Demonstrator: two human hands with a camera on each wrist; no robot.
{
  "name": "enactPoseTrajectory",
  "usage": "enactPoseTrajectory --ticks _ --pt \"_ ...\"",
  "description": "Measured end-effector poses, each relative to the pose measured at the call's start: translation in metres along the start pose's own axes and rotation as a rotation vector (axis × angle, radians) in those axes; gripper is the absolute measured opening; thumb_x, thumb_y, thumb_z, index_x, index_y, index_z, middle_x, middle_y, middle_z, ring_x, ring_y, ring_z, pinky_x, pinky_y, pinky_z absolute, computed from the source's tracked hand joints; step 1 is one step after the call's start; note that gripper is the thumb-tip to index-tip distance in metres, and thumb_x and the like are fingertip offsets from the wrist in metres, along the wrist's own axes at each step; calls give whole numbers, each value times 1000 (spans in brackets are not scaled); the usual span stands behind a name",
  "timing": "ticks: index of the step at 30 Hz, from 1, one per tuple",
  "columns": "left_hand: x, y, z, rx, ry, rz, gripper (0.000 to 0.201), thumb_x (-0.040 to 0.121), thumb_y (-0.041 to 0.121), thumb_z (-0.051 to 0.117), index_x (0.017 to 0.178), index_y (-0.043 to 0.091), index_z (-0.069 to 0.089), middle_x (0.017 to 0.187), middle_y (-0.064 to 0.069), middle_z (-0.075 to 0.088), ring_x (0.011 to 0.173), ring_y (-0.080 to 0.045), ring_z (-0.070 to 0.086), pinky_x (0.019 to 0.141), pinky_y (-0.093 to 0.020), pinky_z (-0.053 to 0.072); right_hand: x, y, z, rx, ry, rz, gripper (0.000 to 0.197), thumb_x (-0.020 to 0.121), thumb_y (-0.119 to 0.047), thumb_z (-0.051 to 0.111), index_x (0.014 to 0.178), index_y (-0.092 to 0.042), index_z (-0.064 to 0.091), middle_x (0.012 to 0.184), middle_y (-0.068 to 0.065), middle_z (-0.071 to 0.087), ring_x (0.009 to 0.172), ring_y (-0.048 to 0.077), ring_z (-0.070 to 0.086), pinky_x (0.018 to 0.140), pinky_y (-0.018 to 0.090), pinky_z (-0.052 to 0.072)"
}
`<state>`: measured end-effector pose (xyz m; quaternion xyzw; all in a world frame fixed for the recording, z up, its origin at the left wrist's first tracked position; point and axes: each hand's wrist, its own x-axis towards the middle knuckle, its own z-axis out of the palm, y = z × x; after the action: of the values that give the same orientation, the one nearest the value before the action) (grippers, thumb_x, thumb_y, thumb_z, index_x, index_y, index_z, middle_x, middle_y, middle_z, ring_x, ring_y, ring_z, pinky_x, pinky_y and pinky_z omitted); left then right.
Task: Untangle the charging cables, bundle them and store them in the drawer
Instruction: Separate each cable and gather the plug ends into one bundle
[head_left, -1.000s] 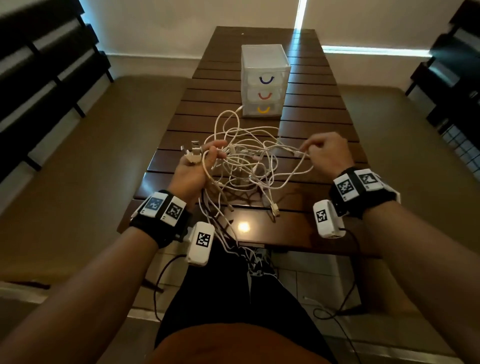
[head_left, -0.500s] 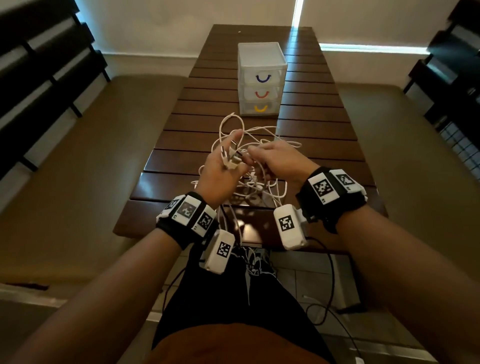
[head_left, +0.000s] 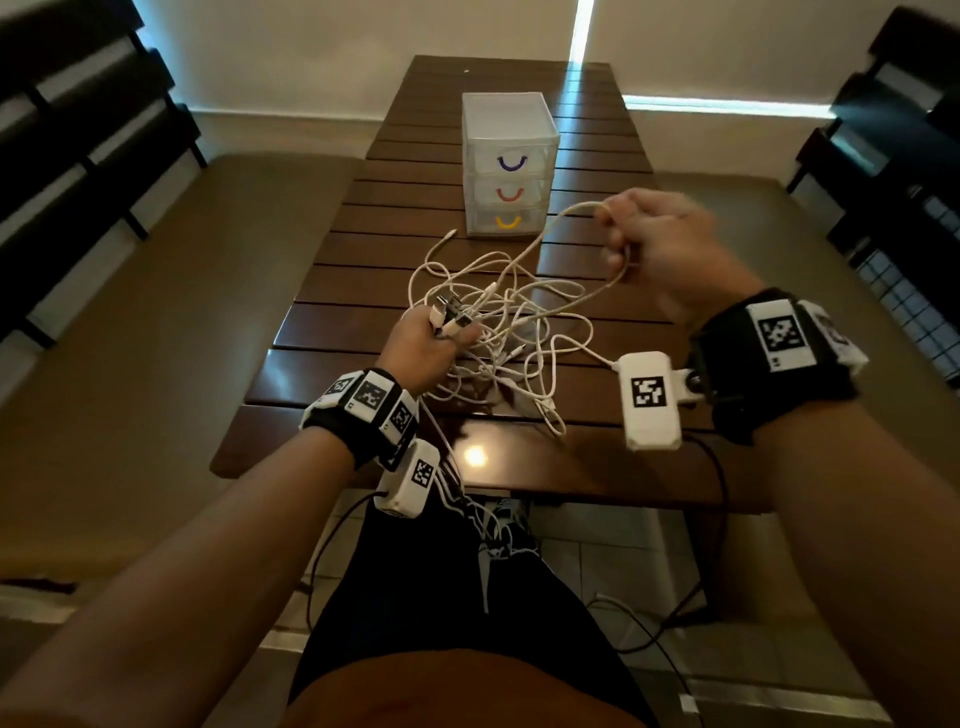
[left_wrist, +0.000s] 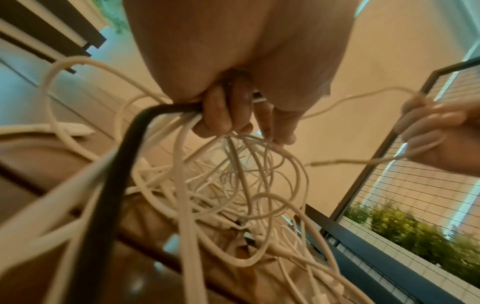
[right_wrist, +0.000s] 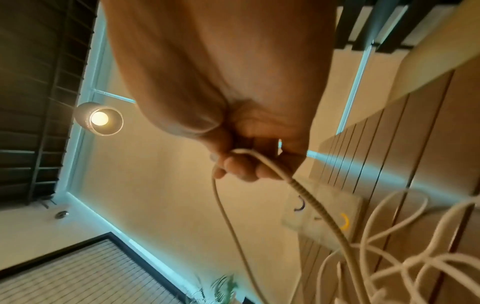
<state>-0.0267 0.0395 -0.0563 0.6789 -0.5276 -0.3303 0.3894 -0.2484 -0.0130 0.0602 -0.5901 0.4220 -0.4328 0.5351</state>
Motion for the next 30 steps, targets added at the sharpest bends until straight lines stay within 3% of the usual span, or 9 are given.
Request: enactPoseTrajectory --ticks 3,6,9,12,15,18,21,25,30 --pt "2 5 3 -43 61 46 32 77 45 72 88 15 70 84 -3 73 81 -19 70 79 -47 57 14 21 -29 -221 198 33 31 101 -14 41 74 -16 56 62 -3 43 47 8 42 50 25 36" --pt "1 10 8 -97 123 88 30 76 42 74 90 15 72 85 -1 74 83 -17 71 79 -45 58 15 48 -36 -720 294 30 19 93 -10 46 95 -12 65 92 8 60 89 22 59 85 39 49" --pt "-4 23 17 -89 122 177 19 80 27 76 88 11 70 85 1 72 82 -14 69 80 -38 58 -5 53 -3 -907 78 -216 43 88 -14 59 131 -15 54 130 13 50 122 26 48 108 34 35" --pt "-10 33 22 -124 66 281 6 84 17 72 88 15 68 84 1 69 83 -17 68 79 -35 56 -18 45 37 -1156 -216 -260 44 93 -31 58 136 -22 49 134 6 49 122 24 47 105 41 38" --pt "-12 34 16 -236 14 337 13 88 13 67 80 23 64 82 0 67 79 -16 66 72 -31 55 -15 33 40 -1295 -167 -348 27 95 -39 53 116 -25 63 115 4 54 110 24 50 92 41 43" --pt "-10 35 15 -226 -69 334 16 91 9 62 81 21 62 80 3 63 75 -4 61 72 -23 52 -9 24 30 -1030 -162 -396 17 94 -32 56 97 -24 71 98 0 63 94 19 58 83 44 49" --pt "5 37 21 -95 -113 281 7 87 27 62 83 22 64 81 4 65 79 -15 63 76 -37 53 -12 16 24 -787 -27 -472 17 91 -25 56 90 -18 71 85 -4 68 81 14 61 78 44 51" --pt "11 27 32 97 -146 188 6 91 25 63 86 22 63 76 9 62 74 -10 61 66 -24 49 -15 -19 5 -587 182 -598 18 90 -14 51 91 -16 68 85 -8 62 79 -1 53 74 15 42" --pt "17 25 35 -34 -90 47 14 92 27 62 87 13 64 68 2 58 56 -12 50 57 -28 40 -6 -28 -38 -736 359 -505 21 89 -24 53 91 -16 72 80 -10 65 78 3 57 74 24 45"
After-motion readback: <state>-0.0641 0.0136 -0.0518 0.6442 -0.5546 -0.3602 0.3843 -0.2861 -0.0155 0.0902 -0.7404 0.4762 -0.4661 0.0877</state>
